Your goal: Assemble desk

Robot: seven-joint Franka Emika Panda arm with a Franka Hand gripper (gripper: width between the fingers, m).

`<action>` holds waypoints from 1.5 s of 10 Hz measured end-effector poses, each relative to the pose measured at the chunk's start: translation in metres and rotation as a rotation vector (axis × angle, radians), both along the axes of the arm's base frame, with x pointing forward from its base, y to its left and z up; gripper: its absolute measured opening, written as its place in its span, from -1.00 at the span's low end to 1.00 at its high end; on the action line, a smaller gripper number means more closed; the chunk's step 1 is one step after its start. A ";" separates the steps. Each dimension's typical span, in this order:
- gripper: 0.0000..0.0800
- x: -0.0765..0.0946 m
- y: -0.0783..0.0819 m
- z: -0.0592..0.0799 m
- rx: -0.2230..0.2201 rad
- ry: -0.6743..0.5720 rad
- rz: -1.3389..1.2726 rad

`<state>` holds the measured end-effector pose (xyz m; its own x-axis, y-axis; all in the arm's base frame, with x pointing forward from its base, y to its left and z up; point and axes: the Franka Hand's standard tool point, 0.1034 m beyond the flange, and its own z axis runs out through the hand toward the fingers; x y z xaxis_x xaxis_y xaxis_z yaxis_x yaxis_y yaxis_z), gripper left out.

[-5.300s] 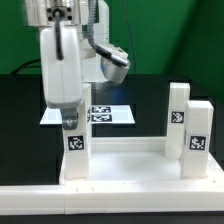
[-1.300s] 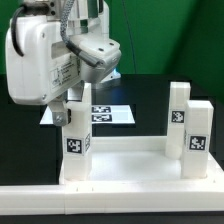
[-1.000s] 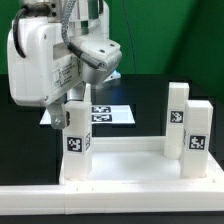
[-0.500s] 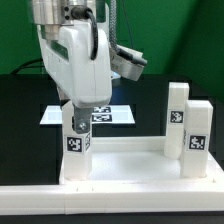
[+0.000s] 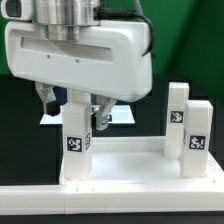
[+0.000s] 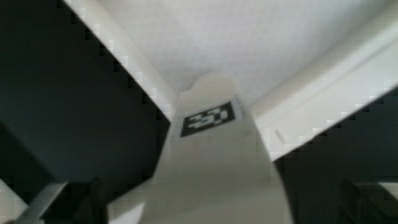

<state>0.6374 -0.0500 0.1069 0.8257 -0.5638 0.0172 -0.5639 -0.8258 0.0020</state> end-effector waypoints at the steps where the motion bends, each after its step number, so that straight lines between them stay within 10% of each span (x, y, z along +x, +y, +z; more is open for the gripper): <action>1: 0.62 0.000 0.003 -0.001 0.000 0.002 0.027; 3: 0.59 0.000 0.001 -0.001 0.001 0.001 -0.002; 6: -0.29 0.000 0.001 -0.001 0.004 -0.001 -0.119; 15: -0.28 0.004 -0.001 -0.001 0.068 -0.013 -1.091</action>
Offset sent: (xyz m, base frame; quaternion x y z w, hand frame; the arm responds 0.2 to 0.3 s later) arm 0.0000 0.0000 0.0000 0.0000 0.0000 0.0000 1.0000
